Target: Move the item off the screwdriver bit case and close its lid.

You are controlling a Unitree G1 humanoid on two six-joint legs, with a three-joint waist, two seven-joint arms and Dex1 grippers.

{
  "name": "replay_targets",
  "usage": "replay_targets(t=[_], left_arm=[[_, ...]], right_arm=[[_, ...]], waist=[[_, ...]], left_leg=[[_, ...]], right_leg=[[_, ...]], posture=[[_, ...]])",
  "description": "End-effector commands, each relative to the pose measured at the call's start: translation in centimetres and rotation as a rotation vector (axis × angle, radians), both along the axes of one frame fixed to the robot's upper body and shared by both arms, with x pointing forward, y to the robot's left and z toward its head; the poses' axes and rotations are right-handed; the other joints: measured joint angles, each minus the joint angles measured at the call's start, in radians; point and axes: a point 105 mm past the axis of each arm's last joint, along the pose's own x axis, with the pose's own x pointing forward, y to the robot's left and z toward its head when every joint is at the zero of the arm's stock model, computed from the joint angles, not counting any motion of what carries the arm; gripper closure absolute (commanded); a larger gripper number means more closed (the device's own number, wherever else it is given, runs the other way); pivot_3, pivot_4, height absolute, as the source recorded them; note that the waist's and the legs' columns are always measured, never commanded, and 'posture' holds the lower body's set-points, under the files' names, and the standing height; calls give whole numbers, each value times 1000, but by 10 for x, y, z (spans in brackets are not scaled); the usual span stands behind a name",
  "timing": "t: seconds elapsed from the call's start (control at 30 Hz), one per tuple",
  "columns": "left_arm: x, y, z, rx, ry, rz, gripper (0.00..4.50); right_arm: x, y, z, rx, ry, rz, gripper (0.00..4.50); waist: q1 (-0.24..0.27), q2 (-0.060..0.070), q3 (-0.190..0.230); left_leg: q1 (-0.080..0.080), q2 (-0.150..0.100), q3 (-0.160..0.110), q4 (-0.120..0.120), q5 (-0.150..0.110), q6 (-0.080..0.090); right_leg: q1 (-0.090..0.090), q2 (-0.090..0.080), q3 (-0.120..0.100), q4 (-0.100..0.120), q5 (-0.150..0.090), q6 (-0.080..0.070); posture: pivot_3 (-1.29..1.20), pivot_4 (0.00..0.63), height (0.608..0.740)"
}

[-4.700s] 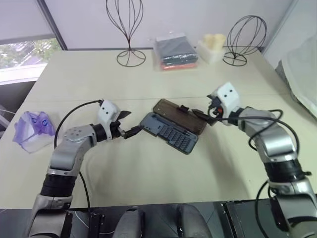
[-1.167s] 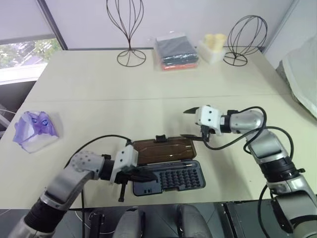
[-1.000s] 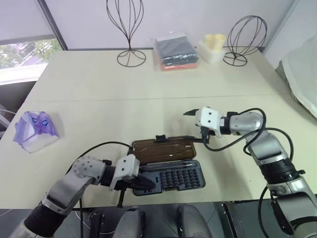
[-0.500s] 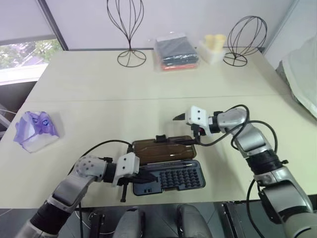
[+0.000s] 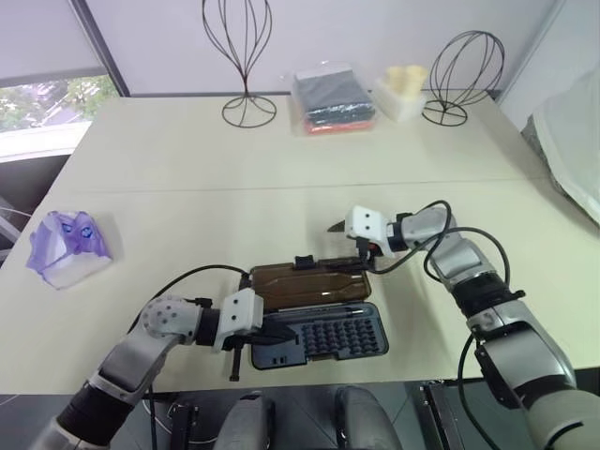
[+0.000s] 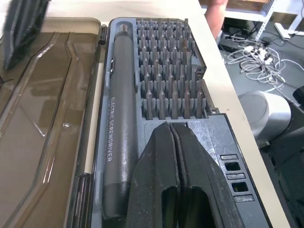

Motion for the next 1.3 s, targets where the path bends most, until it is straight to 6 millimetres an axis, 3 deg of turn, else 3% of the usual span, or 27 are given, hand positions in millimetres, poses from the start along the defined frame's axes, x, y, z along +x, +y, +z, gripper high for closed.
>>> replay_targets(t=[0.03,0.07,0.4,0.53,0.7,0.87,0.97,1.1,1.3], left_arm=[[7,13,-9,55,5,75,4500],[9,13,-9,54,1,80,4500],[15,14,-6,45,-30,115,4500],[15,13,-6,42,-33,121,4500],[16,13,-5,37,-40,138,4500],[20,17,-5,37,-49,166,4500],[22,19,-4,36,-52,184,4500],[31,26,8,-6,-53,245,4500],[38,28,51,-165,17,293,4500]], right_arm=[[0,-3,-7,-50,2,7,2348],[-2,-3,-9,-58,14,17,2794],[-6,-1,-28,-133,120,54,2794],[-3,-1,-33,-156,146,56,2794],[0,-4,-39,-189,169,51,4470],[-1,-4,-39,-202,155,81,4470],[-2,-3,-33,-206,93,114,4470],[3,2,-9,-197,-147,133,4470],[-11,3,14,-164,-346,130,4470]], waist=[[-2,0,0],[-2,0,0],[-2,2,-1],[-3,2,-1],[-5,1,-3],[-5,2,-3],[-5,2,-3],[-4,2,-3],[3,2,-1]], left_leg=[[0,0,0,0,0,1],[1,0,0,0,-1,2],[6,0,-1,0,-1,2],[19,1,-1,-3,-2,3],[20,1,-2,-2,-2,3],[26,2,-2,-2,-2,3],[26,2,-2,-2,-2,3],[25,2,-2,-2,-2,3],[14,2,-3,-1,-2,3]], right_leg=[[0,0,0,0,0,0],[1,0,0,0,0,0],[7,0,-1,0,0,0],[19,1,-1,-2,0,-1],[20,1,-1,-1,0,-1],[25,1,-1,-1,0,-1],[25,1,-1,-2,0,-1],[24,1,-1,-2,0,-1],[14,1,-1,0,0,-1]], posture=[[0,150,740],[0,150,740],[0,150,740],[0,150,740],[0,150,740],[0,150,740],[0,150,740],[0,150,740],[0,150,740]])
